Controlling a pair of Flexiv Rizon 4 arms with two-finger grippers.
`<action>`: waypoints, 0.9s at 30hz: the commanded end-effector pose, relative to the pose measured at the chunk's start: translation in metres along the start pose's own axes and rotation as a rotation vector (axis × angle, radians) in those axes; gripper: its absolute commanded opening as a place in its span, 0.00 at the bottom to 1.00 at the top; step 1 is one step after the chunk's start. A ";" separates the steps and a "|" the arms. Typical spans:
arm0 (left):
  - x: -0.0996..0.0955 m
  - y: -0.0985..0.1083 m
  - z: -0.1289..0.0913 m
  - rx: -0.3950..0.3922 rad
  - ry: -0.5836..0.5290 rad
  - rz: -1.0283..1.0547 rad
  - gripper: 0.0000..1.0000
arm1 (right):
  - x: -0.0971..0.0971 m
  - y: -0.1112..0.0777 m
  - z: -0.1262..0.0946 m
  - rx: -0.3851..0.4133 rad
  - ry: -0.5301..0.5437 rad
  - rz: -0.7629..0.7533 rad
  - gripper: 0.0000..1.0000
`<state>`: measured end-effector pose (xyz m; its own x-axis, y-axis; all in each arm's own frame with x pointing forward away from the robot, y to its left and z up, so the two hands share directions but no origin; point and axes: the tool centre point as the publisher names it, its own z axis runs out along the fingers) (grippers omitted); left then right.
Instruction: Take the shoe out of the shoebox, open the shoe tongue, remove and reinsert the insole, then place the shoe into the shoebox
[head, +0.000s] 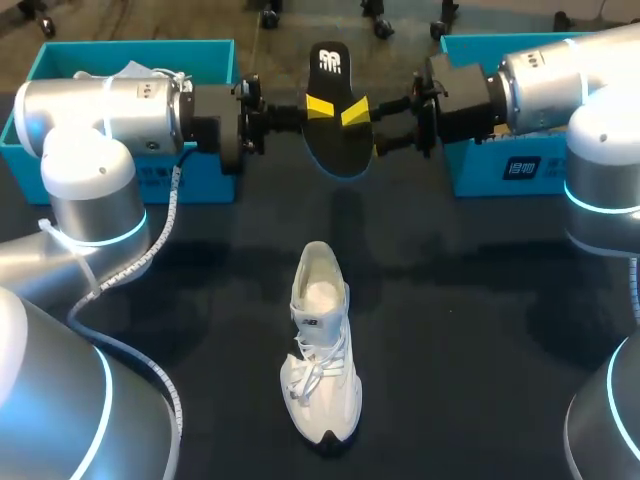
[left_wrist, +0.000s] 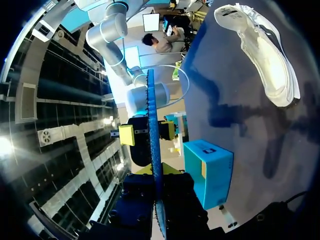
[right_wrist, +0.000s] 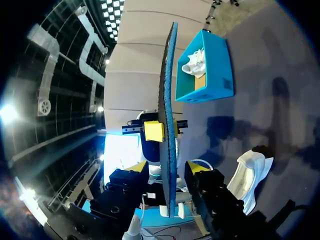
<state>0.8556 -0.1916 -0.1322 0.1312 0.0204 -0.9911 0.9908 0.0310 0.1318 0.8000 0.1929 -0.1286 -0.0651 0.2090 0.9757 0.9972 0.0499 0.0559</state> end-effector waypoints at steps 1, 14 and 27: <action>0.001 -0.002 -0.001 0.000 -0.005 0.006 0.00 | -0.001 0.002 0.006 0.004 -0.001 0.002 0.45; -0.002 -0.004 -0.003 -0.007 -0.010 0.031 0.00 | 0.000 0.003 0.011 0.009 0.002 -0.001 0.33; -0.002 -0.006 -0.002 -0.006 -0.011 0.035 0.00 | -0.001 0.002 0.012 0.008 0.004 -0.002 0.18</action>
<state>0.8500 -0.1898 -0.1303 0.1634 0.0133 -0.9865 0.9859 0.0352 0.1637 0.8021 0.2028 -0.1312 -0.0670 0.2025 0.9770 0.9966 0.0610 0.0557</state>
